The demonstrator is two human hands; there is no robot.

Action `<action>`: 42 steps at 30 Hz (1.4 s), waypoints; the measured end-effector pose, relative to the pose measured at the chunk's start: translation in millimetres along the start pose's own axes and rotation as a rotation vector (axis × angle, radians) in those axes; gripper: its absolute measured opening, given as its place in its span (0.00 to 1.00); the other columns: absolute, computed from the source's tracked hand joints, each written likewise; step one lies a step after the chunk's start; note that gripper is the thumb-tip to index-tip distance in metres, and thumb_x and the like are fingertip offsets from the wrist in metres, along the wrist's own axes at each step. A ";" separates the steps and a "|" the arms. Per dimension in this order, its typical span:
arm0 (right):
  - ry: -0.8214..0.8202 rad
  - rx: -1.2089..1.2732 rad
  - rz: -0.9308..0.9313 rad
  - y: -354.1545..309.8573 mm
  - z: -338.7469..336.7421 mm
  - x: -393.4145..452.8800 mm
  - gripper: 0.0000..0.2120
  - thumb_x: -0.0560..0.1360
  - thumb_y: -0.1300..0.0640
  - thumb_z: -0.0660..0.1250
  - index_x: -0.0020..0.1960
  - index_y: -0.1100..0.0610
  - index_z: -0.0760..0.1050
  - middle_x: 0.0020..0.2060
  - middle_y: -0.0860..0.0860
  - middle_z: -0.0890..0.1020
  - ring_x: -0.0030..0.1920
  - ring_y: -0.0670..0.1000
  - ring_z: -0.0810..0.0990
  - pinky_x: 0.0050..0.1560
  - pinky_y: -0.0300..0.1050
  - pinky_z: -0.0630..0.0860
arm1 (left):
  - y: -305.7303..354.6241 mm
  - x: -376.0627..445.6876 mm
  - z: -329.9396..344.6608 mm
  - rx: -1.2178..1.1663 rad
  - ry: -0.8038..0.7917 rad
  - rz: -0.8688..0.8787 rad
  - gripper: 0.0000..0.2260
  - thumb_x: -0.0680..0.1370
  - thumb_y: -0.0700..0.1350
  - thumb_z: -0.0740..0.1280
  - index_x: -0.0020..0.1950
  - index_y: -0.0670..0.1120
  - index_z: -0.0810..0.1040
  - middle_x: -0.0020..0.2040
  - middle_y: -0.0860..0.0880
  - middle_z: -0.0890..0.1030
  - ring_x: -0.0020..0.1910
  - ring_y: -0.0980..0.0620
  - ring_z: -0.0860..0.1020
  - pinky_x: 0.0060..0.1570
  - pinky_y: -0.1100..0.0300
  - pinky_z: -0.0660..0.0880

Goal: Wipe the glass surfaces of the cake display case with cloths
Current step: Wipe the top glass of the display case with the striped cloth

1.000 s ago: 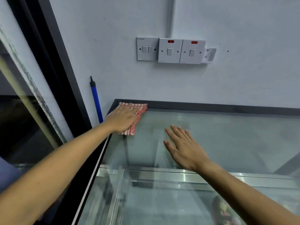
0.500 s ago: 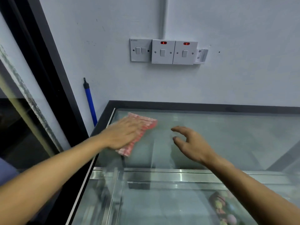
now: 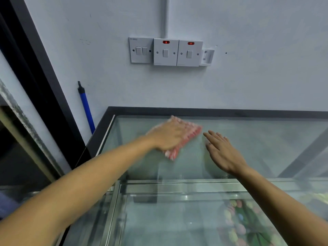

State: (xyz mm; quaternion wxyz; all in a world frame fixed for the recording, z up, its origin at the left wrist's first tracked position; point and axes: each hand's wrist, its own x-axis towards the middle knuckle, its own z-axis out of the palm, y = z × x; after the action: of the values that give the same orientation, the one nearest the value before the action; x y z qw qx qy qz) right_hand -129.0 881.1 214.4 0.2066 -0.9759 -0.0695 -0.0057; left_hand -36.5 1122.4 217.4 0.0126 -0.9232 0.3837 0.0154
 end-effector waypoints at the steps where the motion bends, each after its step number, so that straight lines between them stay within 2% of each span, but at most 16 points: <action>1: 0.020 0.067 0.002 3.1 -2.0 -2.4 0.24 0.86 0.53 0.51 0.82 0.52 0.60 0.83 0.50 0.58 0.83 0.50 0.53 0.79 0.42 0.45 | 21.4 -21.6 8.1 -0.005 0.003 0.037 0.31 0.80 0.64 0.33 0.83 0.56 0.38 0.85 0.51 0.44 0.84 0.49 0.41 0.82 0.47 0.38; 3: 0.053 0.187 0.027 5.6 -7.6 -6.0 0.28 0.81 0.51 0.51 0.80 0.53 0.65 0.80 0.50 0.65 0.81 0.50 0.59 0.77 0.41 0.52 | 32.8 -82.1 13.7 -0.128 -0.003 0.055 0.30 0.79 0.69 0.31 0.80 0.62 0.37 0.84 0.56 0.38 0.82 0.54 0.33 0.80 0.55 0.31; 5: 0.068 0.186 0.024 4.1 -7.7 -7.4 0.31 0.77 0.50 0.51 0.79 0.53 0.66 0.79 0.51 0.66 0.80 0.51 0.61 0.78 0.44 0.55 | -1.0 -123.2 10.6 -0.151 0.035 -0.074 0.33 0.75 0.73 0.28 0.79 0.65 0.36 0.82 0.58 0.35 0.80 0.56 0.30 0.76 0.59 0.27; 8: 0.020 -0.012 -0.014 -0.1 1.0 -3.3 0.27 0.86 0.49 0.50 0.83 0.55 0.58 0.83 0.53 0.58 0.83 0.52 0.53 0.81 0.47 0.47 | -83.8 -120.5 -3.0 -0.056 -0.048 -0.390 0.41 0.70 0.73 0.20 0.80 0.58 0.33 0.83 0.50 0.36 0.81 0.49 0.33 0.80 0.51 0.32; 12: -0.055 -0.134 -0.009 -3.4 3.8 1.3 0.28 0.87 0.46 0.44 0.85 0.54 0.46 0.84 0.51 0.47 0.84 0.51 0.44 0.82 0.49 0.41 | -115.9 -62.0 -1.7 -0.055 -0.063 -0.536 0.38 0.73 0.70 0.25 0.81 0.58 0.32 0.85 0.46 0.43 0.84 0.43 0.42 0.82 0.42 0.42; 16: -0.090 -0.164 -0.018 -1.3 2.0 2.9 0.28 0.87 0.46 0.43 0.85 0.54 0.44 0.84 0.51 0.45 0.84 0.52 0.43 0.82 0.49 0.40 | -21.5 -38.2 -6.0 -0.078 0.024 -0.341 0.29 0.84 0.64 0.35 0.84 0.58 0.38 0.85 0.49 0.43 0.84 0.45 0.40 0.82 0.44 0.39; 19: -0.088 -0.121 -0.029 1.1 -0.3 1.6 0.27 0.87 0.50 0.44 0.85 0.55 0.46 0.84 0.53 0.46 0.84 0.53 0.44 0.82 0.49 0.41 | 73.0 -112.7 4.4 -0.117 -0.045 -0.141 0.26 0.86 0.64 0.41 0.83 0.64 0.39 0.83 0.57 0.34 0.80 0.50 0.28 0.78 0.54 0.28; 21: -0.082 -0.110 -0.046 1.8 -0.2 -0.5 0.27 0.87 0.51 0.44 0.85 0.55 0.47 0.84 0.54 0.48 0.84 0.54 0.45 0.82 0.50 0.42 | 93.1 -180.8 5.3 -0.171 -0.012 -0.068 0.25 0.84 0.68 0.38 0.80 0.71 0.38 0.80 0.62 0.29 0.78 0.55 0.23 0.74 0.58 0.23; 23: -0.084 -0.123 -0.050 0.4 -1.0 -1.9 0.27 0.87 0.51 0.44 0.85 0.56 0.48 0.84 0.54 0.48 0.84 0.55 0.46 0.82 0.51 0.42 | 54.5 -217.6 -0.6 -0.167 -0.011 -0.207 0.26 0.78 0.73 0.33 0.77 0.74 0.36 0.81 0.62 0.31 0.79 0.56 0.26 0.75 0.57 0.24; 25: -0.087 -0.136 -0.038 -4.9 -2.4 -3.5 0.28 0.87 0.50 0.44 0.85 0.56 0.48 0.84 0.55 0.49 0.84 0.56 0.47 0.82 0.52 0.42 | -7.4 -228.7 -3.0 -0.134 -0.014 -0.410 0.33 0.75 0.76 0.30 0.79 0.70 0.38 0.85 0.57 0.39 0.82 0.53 0.34 0.81 0.50 0.33; 27: -0.070 -0.152 -0.020 -10.6 -1.8 -5.8 0.28 0.87 0.50 0.44 0.84 0.58 0.50 0.84 0.57 0.50 0.84 0.57 0.48 0.82 0.54 0.43 | -53.8 -222.8 -3.9 -0.242 -0.002 -0.670 0.38 0.73 0.79 0.33 0.81 0.66 0.39 0.86 0.51 0.41 0.83 0.51 0.37 0.82 0.43 0.37; 29: -0.046 -0.158 -0.006 -14.4 0.4 -10.3 0.27 0.87 0.51 0.44 0.83 0.59 0.52 0.83 0.58 0.53 0.83 0.58 0.50 0.82 0.55 0.44 | -61.0 -195.1 -1.7 -0.188 -0.013 -0.845 0.35 0.78 0.75 0.36 0.83 0.63 0.38 0.85 0.48 0.41 0.83 0.42 0.35 0.79 0.36 0.35; 34: -0.102 -0.082 -0.080 -3.8 -9.7 -17.0 0.25 0.88 0.52 0.48 0.81 0.62 0.57 0.82 0.59 0.57 0.82 0.59 0.53 0.80 0.54 0.49 | 91.5 -116.8 2.1 -0.137 -0.013 -0.485 0.30 0.83 0.68 0.36 0.83 0.60 0.34 0.83 0.50 0.36 0.81 0.42 0.31 0.76 0.44 0.29; 38: -0.180 -0.134 -0.151 30.0 -23.6 -31.3 0.28 0.88 0.47 0.48 0.84 0.57 0.52 0.84 0.55 0.53 0.83 0.56 0.51 0.82 0.53 0.47 | 210.8 -167.2 0.6 -0.182 -0.022 -0.155 0.28 0.83 0.67 0.38 0.82 0.64 0.35 0.82 0.60 0.32 0.79 0.53 0.25 0.76 0.53 0.25; 40: -0.202 -0.136 -0.176 46.1 -27.4 -46.5 0.29 0.87 0.44 0.48 0.84 0.55 0.51 0.84 0.52 0.52 0.84 0.53 0.49 0.82 0.50 0.45 | 211.9 -202.4 -0.9 -0.233 -0.014 -0.136 0.24 0.84 0.66 0.38 0.80 0.70 0.36 0.81 0.65 0.32 0.78 0.60 0.26 0.75 0.59 0.25; 42: -0.192 -0.135 -0.195 53.0 -28.4 -57.0 0.29 0.87 0.43 0.46 0.84 0.53 0.51 0.84 0.51 0.51 0.84 0.52 0.48 0.82 0.49 0.44 | 171.6 -223.1 -1.1 -0.174 0.007 -0.331 0.24 0.81 0.67 0.31 0.78 0.70 0.32 0.80 0.65 0.30 0.79 0.58 0.27 0.74 0.60 0.24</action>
State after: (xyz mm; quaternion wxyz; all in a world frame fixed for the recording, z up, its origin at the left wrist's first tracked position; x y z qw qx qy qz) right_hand -177.6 814.0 216.7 0.1315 -0.9723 -0.1828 0.0628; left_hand -315.5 1159.4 225.0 -0.0661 -0.9715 0.2237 0.0432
